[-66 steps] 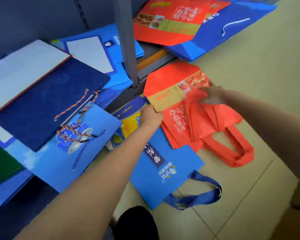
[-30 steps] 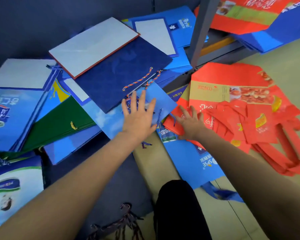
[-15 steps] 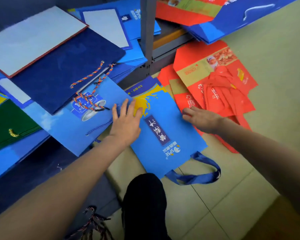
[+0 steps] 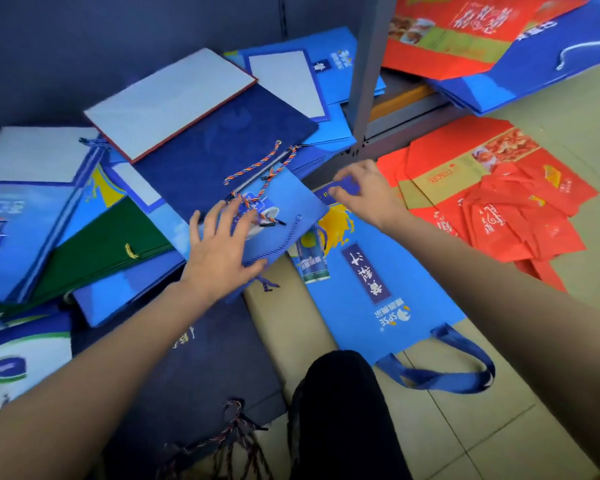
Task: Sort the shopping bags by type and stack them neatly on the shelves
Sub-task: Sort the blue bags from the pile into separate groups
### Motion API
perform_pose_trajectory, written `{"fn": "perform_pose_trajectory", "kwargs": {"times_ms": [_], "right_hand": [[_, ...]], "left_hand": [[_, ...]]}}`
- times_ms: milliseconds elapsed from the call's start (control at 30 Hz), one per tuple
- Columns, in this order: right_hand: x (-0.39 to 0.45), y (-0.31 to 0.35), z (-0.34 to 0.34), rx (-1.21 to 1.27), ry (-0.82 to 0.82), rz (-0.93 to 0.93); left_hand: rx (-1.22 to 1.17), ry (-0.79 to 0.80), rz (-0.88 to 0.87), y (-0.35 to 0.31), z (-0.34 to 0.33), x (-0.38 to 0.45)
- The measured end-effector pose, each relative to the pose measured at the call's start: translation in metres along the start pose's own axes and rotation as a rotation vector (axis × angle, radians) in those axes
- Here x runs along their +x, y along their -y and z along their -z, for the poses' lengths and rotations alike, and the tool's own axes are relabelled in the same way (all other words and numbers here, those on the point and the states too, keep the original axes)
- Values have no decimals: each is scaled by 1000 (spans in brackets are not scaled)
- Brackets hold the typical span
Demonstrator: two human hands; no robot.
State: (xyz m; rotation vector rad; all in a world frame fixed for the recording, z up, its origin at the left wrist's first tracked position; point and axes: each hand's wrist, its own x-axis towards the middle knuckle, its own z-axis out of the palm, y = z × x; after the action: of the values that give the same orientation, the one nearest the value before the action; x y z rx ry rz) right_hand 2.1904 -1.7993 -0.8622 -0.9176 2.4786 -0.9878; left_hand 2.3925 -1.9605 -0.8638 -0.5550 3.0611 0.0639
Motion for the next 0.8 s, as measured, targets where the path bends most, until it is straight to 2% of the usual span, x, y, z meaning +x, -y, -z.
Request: {"fn": "perform_pose_trajectory", "kwargs": {"times_ms": [67,167,267,333,433,500,567,667,800], "right_hand": [[17,29,-22,124,45,-42],[40,66,-56,369,57,-200],[60,93,-83,582,-55,-398],[73,105,-95,676,-112,-531],[88,117,-97,781,-260,-693],[94,128,-93,859,-426,-661],[98,144,-83,926,-544,-559],[97,176,-62,957,-549,-466],[77,235,-30,949,-592,-332]], "left_hand": [[-15,21,35,20,5,-11],[-38,23,123,45,12,-24],[-161,115,247,65,12,-29],[-176,212,256,72,11,-30],[-162,260,244,76,14,-31],[-205,250,235,80,19,-32],[-315,159,247,87,29,-35],[-488,-49,316,103,46,-48],[-662,-169,447,125,72,-74]]}}
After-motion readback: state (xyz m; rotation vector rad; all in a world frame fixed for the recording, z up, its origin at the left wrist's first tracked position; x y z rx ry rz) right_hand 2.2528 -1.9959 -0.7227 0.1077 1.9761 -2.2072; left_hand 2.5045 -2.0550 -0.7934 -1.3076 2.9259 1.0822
